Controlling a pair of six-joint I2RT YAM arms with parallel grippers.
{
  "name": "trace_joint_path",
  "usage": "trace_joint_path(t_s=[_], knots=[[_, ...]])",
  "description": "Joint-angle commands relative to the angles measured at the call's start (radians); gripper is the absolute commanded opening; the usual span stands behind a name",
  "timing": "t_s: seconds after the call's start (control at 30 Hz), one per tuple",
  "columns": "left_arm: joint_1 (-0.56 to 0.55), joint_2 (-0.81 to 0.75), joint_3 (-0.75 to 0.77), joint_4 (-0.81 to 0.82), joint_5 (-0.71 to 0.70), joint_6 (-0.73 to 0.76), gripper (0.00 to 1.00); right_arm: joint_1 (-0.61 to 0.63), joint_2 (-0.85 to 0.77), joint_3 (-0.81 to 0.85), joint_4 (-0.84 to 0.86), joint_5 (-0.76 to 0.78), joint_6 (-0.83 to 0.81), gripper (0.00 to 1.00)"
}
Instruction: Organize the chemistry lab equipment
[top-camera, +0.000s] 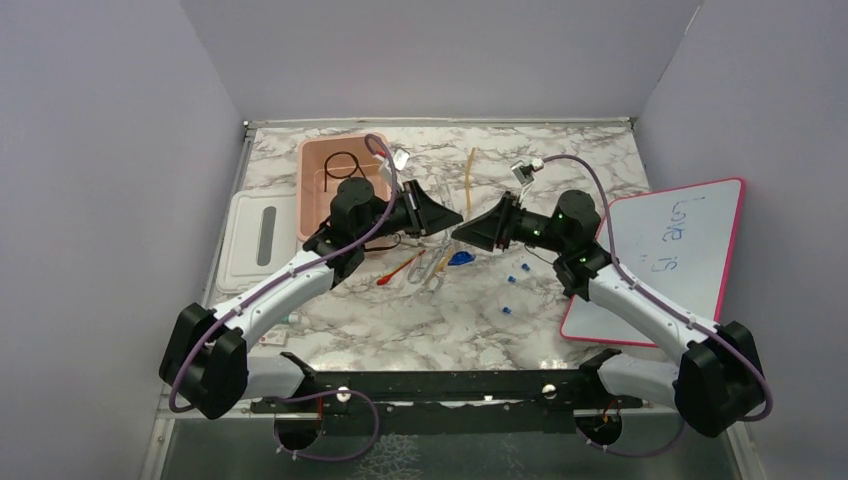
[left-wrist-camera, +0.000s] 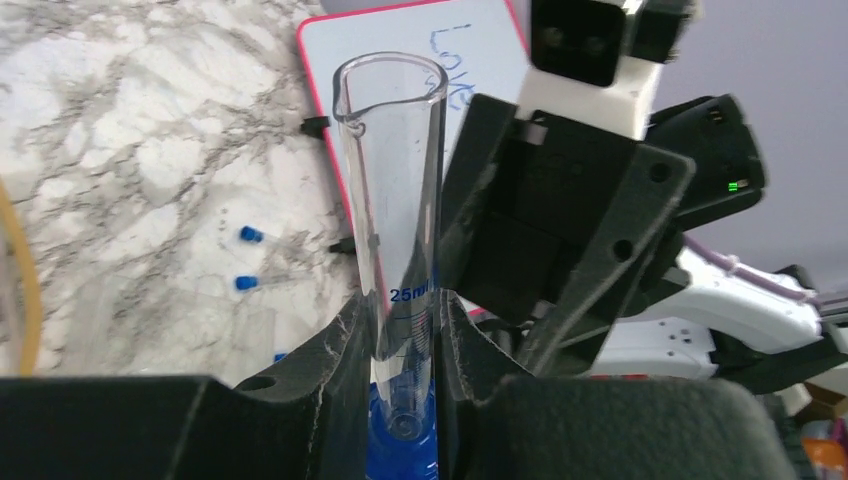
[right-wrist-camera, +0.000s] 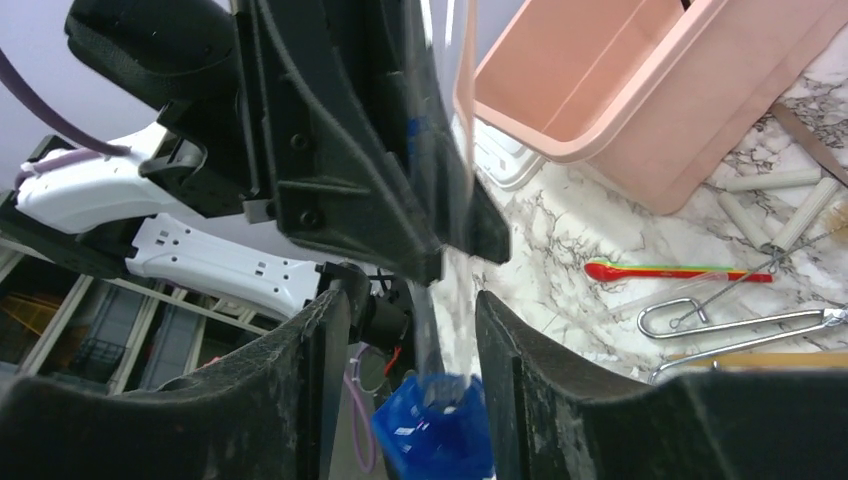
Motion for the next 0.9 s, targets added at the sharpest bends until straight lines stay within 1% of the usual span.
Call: trace_joint_path(t_s=[0.0,0.1,0.2,0.27,0.37,0.43,0.57,0.7,0.87], knots=[[-0.002,-0.035,0.1,-0.171,-0.032,0.156,0.0,0.003,-0.083,0.009,-0.102,0.042,-0.065,0.57],[0.0,-0.03,0.208,-0.377,-0.088,0.281,0.0,0.003,-0.139,0.018,-0.165,0.074,-0.092,0.61],[0.012,-0.013,0.335,-0.569,-0.134,0.409,0.0,0.003,-0.189,0.025,-0.239,0.121,-0.12,0.62],[0.035,0.005,0.411,-0.682,-0.158,0.481,0.0,0.003,-0.217,0.029,-0.289,0.152,-0.135,0.62],[0.098,0.041,0.505,-0.824,-0.162,0.575,0.0,0.002,-0.248,0.026,-0.336,0.179,-0.147,0.61],[0.164,0.075,0.55,-0.885,-0.132,0.62,0.0,0.003,-0.268,0.016,-0.342,0.172,-0.153,0.61],[0.299,0.149,0.591,-0.968,-0.123,0.656,0.0,0.002,-0.3,0.002,-0.373,0.175,-0.163,0.61],[0.371,0.236,0.61,-1.023,-0.19,0.69,0.0,0.002,-0.333,-0.012,-0.413,0.204,-0.17,0.61],[0.41,0.361,0.662,-1.061,-0.25,0.697,0.0,0.002,-0.357,-0.038,-0.411,0.209,-0.157,0.61]])
